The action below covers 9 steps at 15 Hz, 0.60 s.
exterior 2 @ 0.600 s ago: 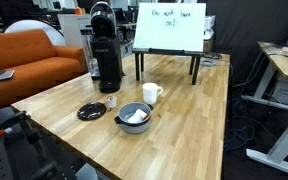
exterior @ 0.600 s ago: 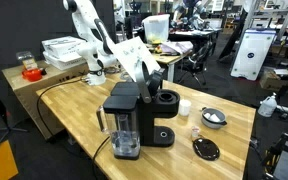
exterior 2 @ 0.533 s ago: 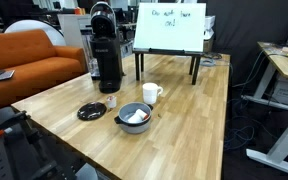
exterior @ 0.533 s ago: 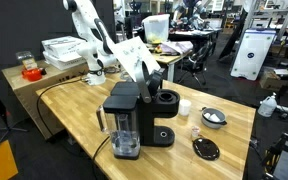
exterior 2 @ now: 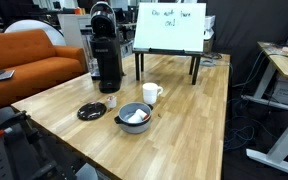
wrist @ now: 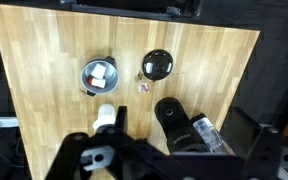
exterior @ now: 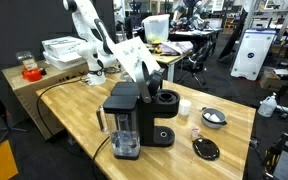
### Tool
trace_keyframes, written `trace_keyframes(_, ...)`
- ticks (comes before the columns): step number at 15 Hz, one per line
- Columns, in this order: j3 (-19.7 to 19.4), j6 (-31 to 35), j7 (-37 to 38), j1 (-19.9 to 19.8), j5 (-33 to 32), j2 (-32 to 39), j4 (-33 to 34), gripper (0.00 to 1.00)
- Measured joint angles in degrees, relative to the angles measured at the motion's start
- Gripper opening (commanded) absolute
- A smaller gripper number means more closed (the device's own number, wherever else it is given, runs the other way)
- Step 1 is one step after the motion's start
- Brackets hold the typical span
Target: Close the top of the coffee machine.
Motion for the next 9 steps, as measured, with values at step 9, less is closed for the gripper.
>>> trace_keyframes(9,1.80,4.66,2.52,2.07,5.36,6.57,0.73,1.00)
